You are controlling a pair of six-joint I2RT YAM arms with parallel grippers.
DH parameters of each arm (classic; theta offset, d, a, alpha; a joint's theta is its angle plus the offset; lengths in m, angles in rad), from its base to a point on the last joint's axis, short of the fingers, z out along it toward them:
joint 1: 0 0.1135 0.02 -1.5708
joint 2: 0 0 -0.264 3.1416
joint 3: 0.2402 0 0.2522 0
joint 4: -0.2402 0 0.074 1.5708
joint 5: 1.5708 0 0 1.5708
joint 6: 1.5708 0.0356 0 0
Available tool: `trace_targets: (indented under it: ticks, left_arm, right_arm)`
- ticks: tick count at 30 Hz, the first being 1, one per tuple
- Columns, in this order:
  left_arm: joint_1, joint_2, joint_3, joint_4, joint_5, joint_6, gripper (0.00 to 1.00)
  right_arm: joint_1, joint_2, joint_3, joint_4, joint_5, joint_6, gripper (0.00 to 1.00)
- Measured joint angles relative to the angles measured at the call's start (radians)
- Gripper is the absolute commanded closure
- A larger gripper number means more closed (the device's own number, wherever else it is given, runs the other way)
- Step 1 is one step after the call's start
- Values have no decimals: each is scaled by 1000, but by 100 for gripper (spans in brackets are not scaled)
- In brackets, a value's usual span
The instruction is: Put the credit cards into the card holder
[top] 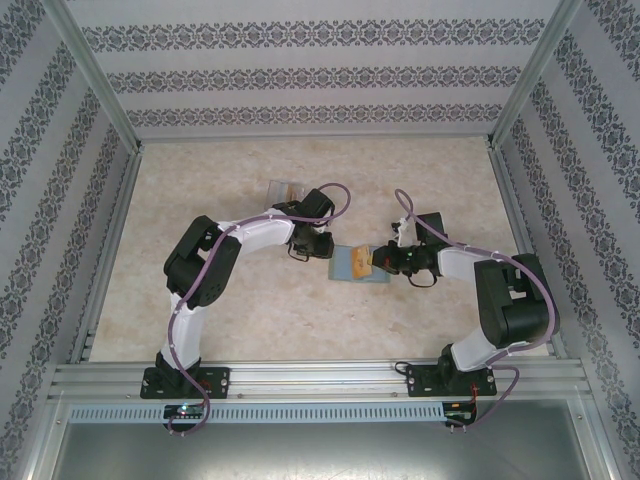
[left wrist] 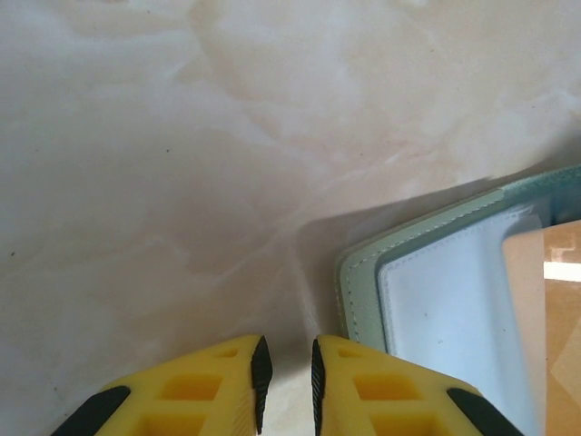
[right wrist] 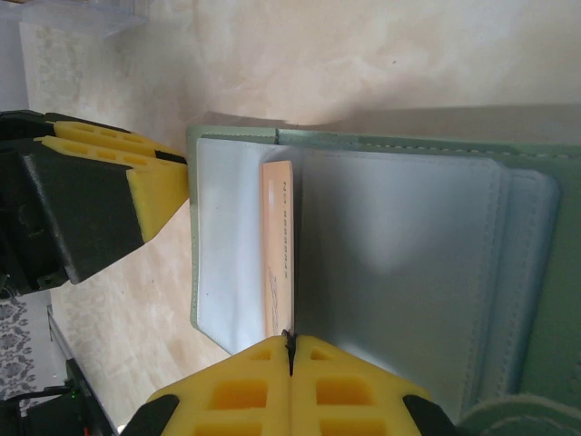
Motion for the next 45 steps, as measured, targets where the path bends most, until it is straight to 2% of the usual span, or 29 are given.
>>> trace_targets:
  ticks: [9,14,23,38,45]
  left_arm:
    - [-6,0,1,-3,-22,-14,78]
    - [-6,0,-7,2,-36,-48,80]
    - [-6,-8,-24,21,-41,-82,80]
    - [-6,-5,-13,9,-48,-81,80]
    - [-12,-1,-3,-4,-63,-82,80]
  right_arm:
    - [47,-36,-51,68,35,102,100]
    - [99,-97,-87,113,105,167,100]
    - [146,-113,-140,183,211,250,100]
    - [159,-80,-140,248,256,292,100]
    - [225,-54,-136,273,270,371,100]
